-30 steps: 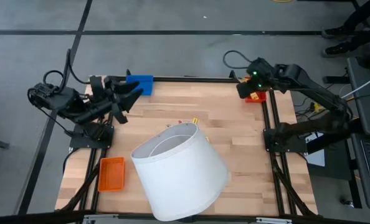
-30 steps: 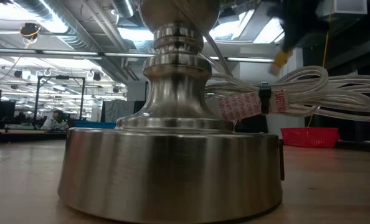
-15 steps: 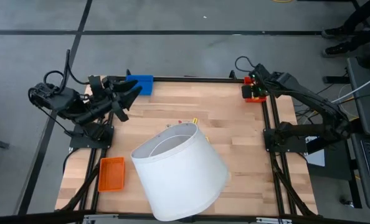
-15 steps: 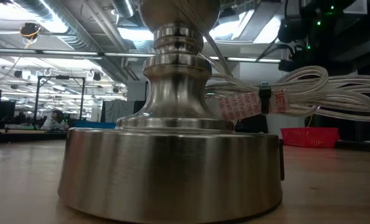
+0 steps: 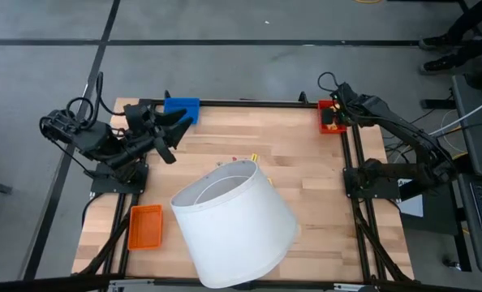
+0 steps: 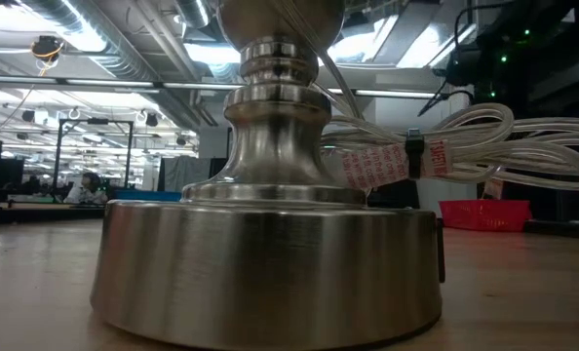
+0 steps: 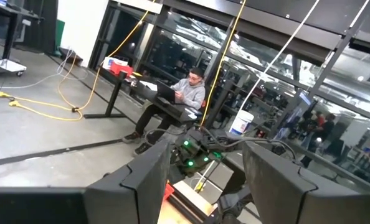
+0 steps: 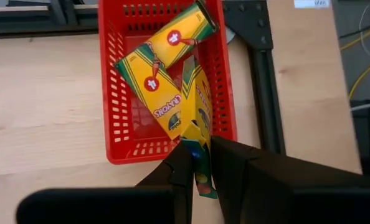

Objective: Pick & Place School Supplies
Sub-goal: Put the yellow crayon box into the red basket, then put the pink hole puncher into the blue basket

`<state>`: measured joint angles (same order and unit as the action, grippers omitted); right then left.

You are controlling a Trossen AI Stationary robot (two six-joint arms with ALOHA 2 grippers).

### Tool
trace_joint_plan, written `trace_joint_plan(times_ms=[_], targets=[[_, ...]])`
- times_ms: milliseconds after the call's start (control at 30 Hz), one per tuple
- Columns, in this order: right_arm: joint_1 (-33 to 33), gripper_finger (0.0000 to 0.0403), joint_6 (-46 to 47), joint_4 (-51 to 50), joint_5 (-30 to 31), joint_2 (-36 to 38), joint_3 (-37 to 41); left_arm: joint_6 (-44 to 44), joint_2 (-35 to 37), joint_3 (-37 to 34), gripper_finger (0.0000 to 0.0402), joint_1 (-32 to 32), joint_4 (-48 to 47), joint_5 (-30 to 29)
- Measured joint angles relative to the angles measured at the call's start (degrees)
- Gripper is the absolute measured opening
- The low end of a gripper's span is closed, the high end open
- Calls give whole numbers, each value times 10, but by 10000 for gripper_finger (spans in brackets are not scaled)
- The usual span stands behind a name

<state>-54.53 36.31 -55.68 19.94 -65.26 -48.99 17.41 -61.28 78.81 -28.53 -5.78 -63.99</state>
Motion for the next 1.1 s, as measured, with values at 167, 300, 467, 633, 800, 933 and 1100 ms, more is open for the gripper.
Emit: trace_joint_plan(times_ms=[167, 300, 467, 633, 800, 933, 1100], targets=[[-1, 39, 3, 27, -13, -16, 25, 0, -3, 0, 198, 0, 4, 0], [-1, 40, -9, 62, -9, -36, 39, -6, -5, 0, 198, 0, 17, 5], [0, 54, -9, 71, 16, -51, 42, -6, -10, 0, 198, -12, 25, 4], [0, 98, -8, 79, 19, -49, 48, -46, -23, 0, 198, -28, 57, -11], [1, 154, -15, 81, 10, -38, 48, -118, -37, 0, 198, -45, 108, -30], [12, 191, -32, 91, -19, -4, 48, -157, -43, 0, 198, -59, 117, -83], [44, 211, -44, 134, -64, 82, 48, -178, -43, 0, 198, -79, 116, -204]])
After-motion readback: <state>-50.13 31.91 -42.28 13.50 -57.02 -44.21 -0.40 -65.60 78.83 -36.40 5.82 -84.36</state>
